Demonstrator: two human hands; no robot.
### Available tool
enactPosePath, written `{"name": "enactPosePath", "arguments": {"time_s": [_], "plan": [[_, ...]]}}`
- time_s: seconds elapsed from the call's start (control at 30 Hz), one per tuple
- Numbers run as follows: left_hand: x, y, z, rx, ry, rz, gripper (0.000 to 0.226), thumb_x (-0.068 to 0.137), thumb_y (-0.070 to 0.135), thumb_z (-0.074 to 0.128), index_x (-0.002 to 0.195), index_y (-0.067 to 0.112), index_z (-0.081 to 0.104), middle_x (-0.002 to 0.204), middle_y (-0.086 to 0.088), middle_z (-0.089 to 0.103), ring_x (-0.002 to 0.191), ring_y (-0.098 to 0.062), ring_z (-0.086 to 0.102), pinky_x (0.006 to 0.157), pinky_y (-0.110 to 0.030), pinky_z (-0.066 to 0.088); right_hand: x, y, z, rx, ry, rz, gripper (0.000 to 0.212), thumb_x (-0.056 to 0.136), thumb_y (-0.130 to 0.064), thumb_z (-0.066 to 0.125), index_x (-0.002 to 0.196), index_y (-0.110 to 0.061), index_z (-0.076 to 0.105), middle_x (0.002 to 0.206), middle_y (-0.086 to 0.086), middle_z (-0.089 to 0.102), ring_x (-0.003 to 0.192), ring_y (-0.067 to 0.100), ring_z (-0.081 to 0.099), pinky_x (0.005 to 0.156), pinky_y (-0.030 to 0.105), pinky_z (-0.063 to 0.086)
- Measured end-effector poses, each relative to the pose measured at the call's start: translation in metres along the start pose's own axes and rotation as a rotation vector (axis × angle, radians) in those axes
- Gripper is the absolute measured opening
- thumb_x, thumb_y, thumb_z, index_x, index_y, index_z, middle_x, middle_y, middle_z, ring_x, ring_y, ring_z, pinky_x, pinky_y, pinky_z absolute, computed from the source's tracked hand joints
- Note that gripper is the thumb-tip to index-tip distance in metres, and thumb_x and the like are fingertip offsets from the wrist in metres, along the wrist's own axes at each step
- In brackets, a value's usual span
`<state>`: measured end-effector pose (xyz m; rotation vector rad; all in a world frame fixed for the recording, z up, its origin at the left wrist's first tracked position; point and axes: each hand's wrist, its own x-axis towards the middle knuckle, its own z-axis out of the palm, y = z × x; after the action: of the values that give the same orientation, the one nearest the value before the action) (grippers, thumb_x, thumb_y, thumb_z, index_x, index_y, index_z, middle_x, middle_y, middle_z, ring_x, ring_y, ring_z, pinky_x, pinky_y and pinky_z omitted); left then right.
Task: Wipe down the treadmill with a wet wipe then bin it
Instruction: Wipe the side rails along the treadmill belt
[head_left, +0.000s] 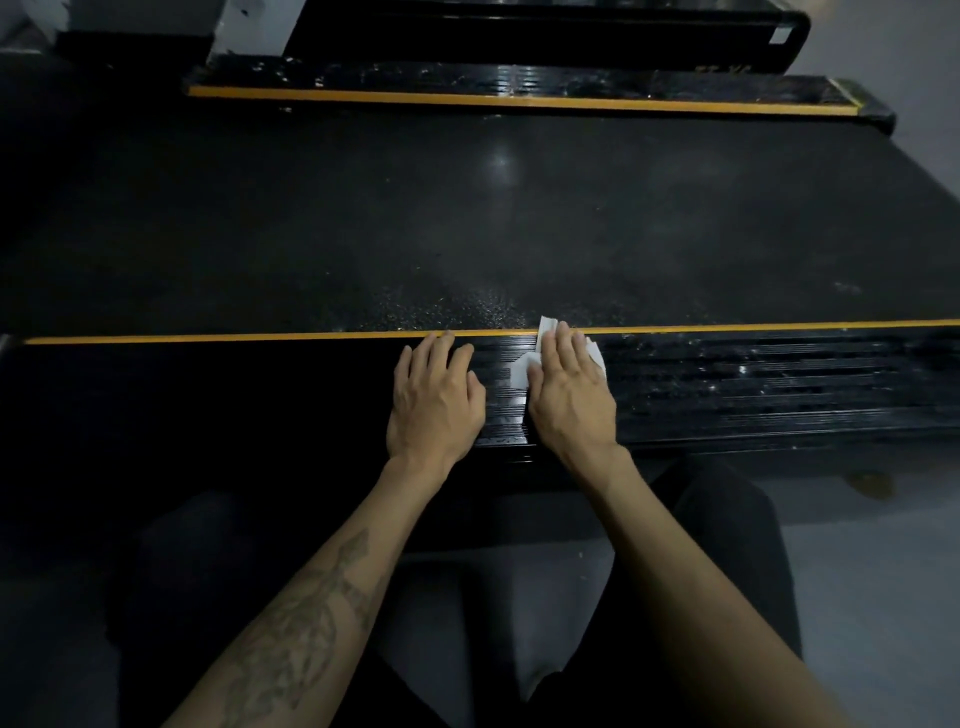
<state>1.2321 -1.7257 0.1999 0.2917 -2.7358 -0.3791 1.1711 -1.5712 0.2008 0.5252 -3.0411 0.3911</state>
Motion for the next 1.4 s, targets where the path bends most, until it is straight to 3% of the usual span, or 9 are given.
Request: {"name": "enactPosePath", "arguments": {"time_s": [0.17, 0.43, 0.6, 0.67, 0.8, 1.0, 1.1, 1.2, 1.4], "plan": [[-0.001, 0.0, -0.001, 0.022, -0.009, -0.001, 0.041, 0.1, 0.025, 0.049, 0.137, 0.009, 0.062, 0.146, -0.012, 0.056, 0.142, -0.028, 0.046, 0.12, -0.052, 0.033, 0.002, -0.004, 0.001, 0.056, -0.005, -0.162, 0.054, 0.113, -0.033, 0.025, 0.161, -0.007, 0.023, 0.17, 0.011, 0.018, 0.158, 0.025, 0.009, 0.128, 0.034, 0.003], [0.0, 0.001, -0.001, 0.023, -0.006, -0.003, 0.04, 0.1, 0.024, 0.05, 0.136, 0.01, 0.062, 0.145, -0.011, 0.056, 0.14, -0.027, 0.047, 0.12, -0.052, 0.034, 0.001, -0.004, -0.009, 0.04, 0.077, -0.236, 0.044, 0.108, -0.012, 0.046, 0.145, 0.011, 0.044, 0.156, 0.03, 0.037, 0.149, 0.044, 0.031, 0.123, 0.048, 0.03], [-0.001, 0.001, -0.001, 0.021, 0.001, 0.004, 0.039, 0.1, 0.023, 0.052, 0.135, 0.009, 0.062, 0.145, -0.011, 0.056, 0.14, -0.027, 0.048, 0.119, -0.053, 0.035, 0.0, -0.006, -0.014, 0.11, 0.125, -0.18, 0.028, 0.106, -0.014, 0.048, 0.126, 0.004, 0.054, 0.124, 0.021, 0.048, 0.118, 0.037, 0.048, 0.089, 0.05, 0.057], [0.0, 0.001, -0.001, 0.016, 0.01, 0.005, 0.039, 0.1, 0.023, 0.053, 0.135, 0.009, 0.063, 0.145, -0.012, 0.057, 0.14, -0.028, 0.048, 0.119, -0.053, 0.035, 0.0, -0.005, -0.012, 0.078, 0.176, -0.21, 0.023, 0.102, -0.011, 0.052, 0.117, 0.005, 0.058, 0.114, 0.018, 0.049, 0.109, 0.037, 0.054, 0.089, 0.049, 0.058], [-0.001, 0.001, 0.0, 0.013, 0.023, 0.005, 0.038, 0.099, 0.022, 0.054, 0.133, 0.009, 0.064, 0.144, -0.013, 0.057, 0.139, -0.029, 0.049, 0.119, -0.053, 0.036, -0.002, 0.006, -0.003, -0.066, 0.189, -0.296, 0.024, 0.102, -0.013, 0.056, 0.12, 0.001, 0.063, 0.122, 0.016, 0.063, 0.135, 0.038, 0.05, 0.12, 0.045, 0.036], [0.0, 0.0, 0.0, 0.017, 0.019, 0.009, 0.04, 0.099, 0.024, 0.05, 0.133, 0.009, 0.064, 0.143, -0.012, 0.058, 0.138, -0.028, 0.049, 0.118, -0.053, 0.035, 0.0, -0.001, -0.007, 0.061, 0.078, -0.277, 0.041, 0.109, -0.022, 0.042, 0.143, -0.001, 0.052, 0.153, 0.016, 0.049, 0.147, 0.033, 0.04, 0.123, 0.04, 0.03], [0.0, 0.0, 0.0, 0.017, 0.017, 0.01, 0.04, 0.099, 0.024, 0.051, 0.134, 0.009, 0.063, 0.144, -0.012, 0.057, 0.139, -0.029, 0.049, 0.119, -0.053, 0.035, 0.013, -0.001, -0.016, -0.05, 0.051, -0.317, 0.044, 0.108, -0.02, 0.041, 0.142, 0.007, 0.053, 0.15, 0.022, 0.051, 0.144, 0.037, 0.042, 0.125, 0.038, 0.02], [0.0, 0.0, -0.001, 0.011, 0.023, 0.009, 0.039, 0.099, 0.023, 0.053, 0.134, 0.008, 0.064, 0.144, -0.012, 0.058, 0.139, -0.029, 0.049, 0.119, -0.053, 0.035, 0.014, 0.002, -0.016, -0.178, 0.101, -0.315, 0.048, 0.106, -0.021, 0.031, 0.129, 0.009, 0.062, 0.133, 0.023, 0.064, 0.129, 0.039, 0.055, 0.121, 0.045, 0.03], [0.0, 0.001, -0.001, 0.008, 0.02, 0.0, 0.039, 0.099, 0.023, 0.054, 0.134, 0.009, 0.063, 0.145, -0.013, 0.057, 0.139, -0.029, 0.049, 0.119, -0.053, 0.034, 0.004, -0.004, -0.005, -0.131, 0.121, -0.157, 0.044, 0.105, -0.027, 0.042, 0.137, -0.001, 0.057, 0.146, 0.015, 0.056, 0.13, 0.032, 0.054, 0.107, 0.04, 0.044]]}}
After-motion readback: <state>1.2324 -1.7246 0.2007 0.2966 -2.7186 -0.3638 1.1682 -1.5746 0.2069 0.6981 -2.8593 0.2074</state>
